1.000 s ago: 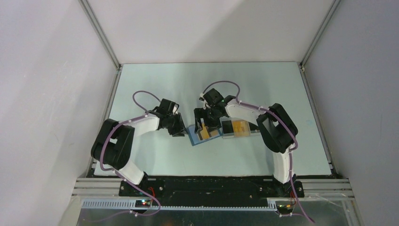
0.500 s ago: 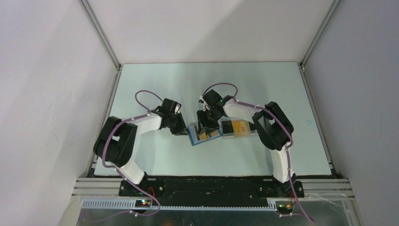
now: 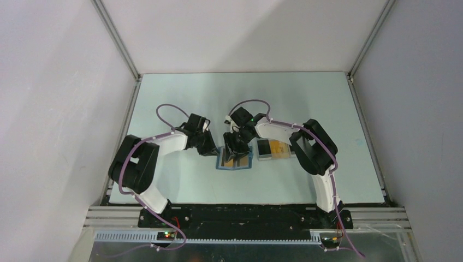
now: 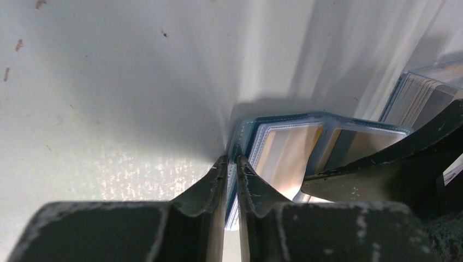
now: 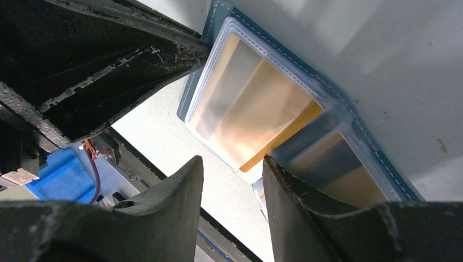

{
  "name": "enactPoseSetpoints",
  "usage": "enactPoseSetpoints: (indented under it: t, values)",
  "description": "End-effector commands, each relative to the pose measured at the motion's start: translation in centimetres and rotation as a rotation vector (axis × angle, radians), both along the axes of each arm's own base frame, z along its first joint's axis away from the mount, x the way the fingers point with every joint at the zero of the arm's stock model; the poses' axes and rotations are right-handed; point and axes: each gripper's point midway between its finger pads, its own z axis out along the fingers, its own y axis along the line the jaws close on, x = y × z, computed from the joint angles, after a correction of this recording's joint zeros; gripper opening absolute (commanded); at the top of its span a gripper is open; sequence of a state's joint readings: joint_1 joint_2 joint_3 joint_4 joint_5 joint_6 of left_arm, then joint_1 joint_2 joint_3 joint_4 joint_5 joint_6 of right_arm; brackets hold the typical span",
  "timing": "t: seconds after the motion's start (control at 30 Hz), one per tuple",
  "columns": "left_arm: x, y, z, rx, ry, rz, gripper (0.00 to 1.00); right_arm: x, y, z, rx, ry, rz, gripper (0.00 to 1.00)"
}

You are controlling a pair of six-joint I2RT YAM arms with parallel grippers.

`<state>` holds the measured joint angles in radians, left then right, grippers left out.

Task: Put the credit cards into the card holder
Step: Insert the credit card into the card holder, then close the card holder at the center of the board.

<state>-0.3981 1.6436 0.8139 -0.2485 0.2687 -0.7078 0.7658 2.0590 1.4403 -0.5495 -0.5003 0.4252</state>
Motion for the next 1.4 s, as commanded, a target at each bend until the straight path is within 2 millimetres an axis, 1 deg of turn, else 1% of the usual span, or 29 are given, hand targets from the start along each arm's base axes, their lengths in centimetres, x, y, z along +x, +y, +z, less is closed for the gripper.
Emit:
enactPoseSetpoints:
  t: [0.0,0.07,0.1,0.13,0.17,0.2,0.23,0.27,0.3,0.33,0.47,0.53,0.63,0.67,0.7,0.73,0.77,0.8,0.83,0.87,0.9,0.93,0.97,1.0,1.03,1.07,1.13,1.27,1.37]
  values:
    - [-0.5,0.4,0.2,0.03,-0.007,-0.008,0.2,0.8,3.7,3.0,0.159,-0.056,0.046,0.49]
    - [-0.7,1.1,0.6,0.04,-0.011,-0.001,0.22,0.9,4.4,3.0,0.179,-0.055,0.052,0.49]
    - [-0.9,1.5,1.1,0.041,-0.02,0.005,0.23,0.8,4.5,2.9,0.177,-0.044,0.054,0.49]
    - [-1.0,2.5,1.0,0.055,-0.018,0.025,0.25,0.9,4.8,3.2,0.183,-0.049,0.059,0.5]
    - [-1.1,3.1,1.7,0.055,-0.033,0.038,0.25,0.8,4.9,3.2,0.181,-0.046,0.061,0.51]
    - [-1.3,4.2,1.6,0.068,-0.029,0.062,0.28,0.8,5.3,3.6,0.188,-0.054,0.067,0.52]
    - [-1.4,4.7,2.3,0.065,-0.046,0.074,0.29,0.7,5.3,4.0,0.187,-0.057,0.068,0.53]
    - [-1.5,5.4,2.3,0.066,-0.044,0.087,0.31,0.6,5.6,4.4,0.193,-0.064,0.074,0.54]
    - [-1.7,5.6,2.9,0.056,-0.056,0.082,0.32,0.6,5.6,5.0,0.194,-0.071,0.074,0.55]
    - [-1.7,5.8,3.2,0.049,-0.063,0.088,0.36,0.5,5.7,5.4,0.197,-0.079,0.077,0.56]
    - [-2.3,5.3,3.3,0.008,-0.045,0.066,0.49,0.3,5.0,7.5,0.178,-0.123,0.073,0.6]
    - [-2.1,5.1,3.2,-0.001,-0.04,0.053,0.54,0.1,4.2,8.0,0.155,-0.131,0.063,0.61]
    - [-1.7,4.6,3.2,-0.04,-0.035,0.016,0.6,0.3,2.7,8.0,0.122,-0.141,0.036,0.63]
    - [-1.6,4.4,2.9,-0.051,-0.025,0.01,0.6,0.1,2.1,7.9,0.107,-0.138,0.03,0.63]
    - [-1.5,4.2,3.0,-0.072,-0.024,-0.004,0.61,0.1,1.3,7.3,0.082,-0.136,0.017,0.63]
    - [-1.3,4.0,2.7,-0.08,-0.02,-0.01,0.62,0.0,0.7,7.5,0.074,-0.139,0.009,0.63]
    - [-1.3,3.8,2.7,-0.097,-0.018,-0.028,0.63,0.2,-0.1,7.0,0.048,-0.14,-0.005,0.63]
    - [-1.2,3.6,2.4,-0.104,-0.008,-0.036,0.63,0.0,-0.7,7.2,0.038,-0.146,-0.007,0.63]
    - [-1.3,3.2,2.5,-0.129,-0.004,-0.053,0.64,0.1,-1.5,6.7,0.01,-0.149,-0.02,0.63]
    - [-1.4,2.8,2.2,-0.148,0.011,-0.065,0.64,0.0,-2.2,6.8,-0.013,-0.159,-0.024,0.63]
    - [-1.4,2.7,2.1,-0.155,0.016,-0.071,0.63,-0.2,-2.9,6.5,-0.033,-0.154,-0.028,0.64]
    - [-1.5,2.5,1.8,-0.17,0.026,-0.079,0.64,-0.4,-3.5,6.6,-0.049,-0.157,-0.03,0.64]
    - [-1.6,2.4,1.5,-0.174,0.038,-0.083,0.64,-0.6,-4.2,6.1,-0.068,-0.145,-0.039,0.63]
    - [-1.6,2.1,1.5,-0.188,0.039,-0.09,0.64,-0.8,-4.5,6.3,-0.073,-0.144,-0.049,0.63]
    - [-1.6,2.0,1.3,-0.194,0.046,-0.093,0.63,-1.1,-5.1,5.8,-0.087,-0.13,-0.057,0.62]
    - [-1.5,1.9,1.4,-0.204,0.043,-0.094,0.63,-1.2,-5.4,6.0,-0.086,-0.134,-0.067,0.6]
    - [-1.4,1.6,1.6,-0.222,0.041,-0.1,0.61,-1.6,-6.1,5.5,-0.1,-0.122,-0.077,0.59]
    - [-1.3,1.2,2.3,-0.251,0.027,-0.121,0.56,-1.7,-6.4,5.3,-0.102,-0.115,-0.079,0.59]
    - [-1.4,0.6,3.3,-0.287,0.008,-0.149,0.55,-1.8,-6.6,4.9,-0.111,-0.105,-0.08,0.58]
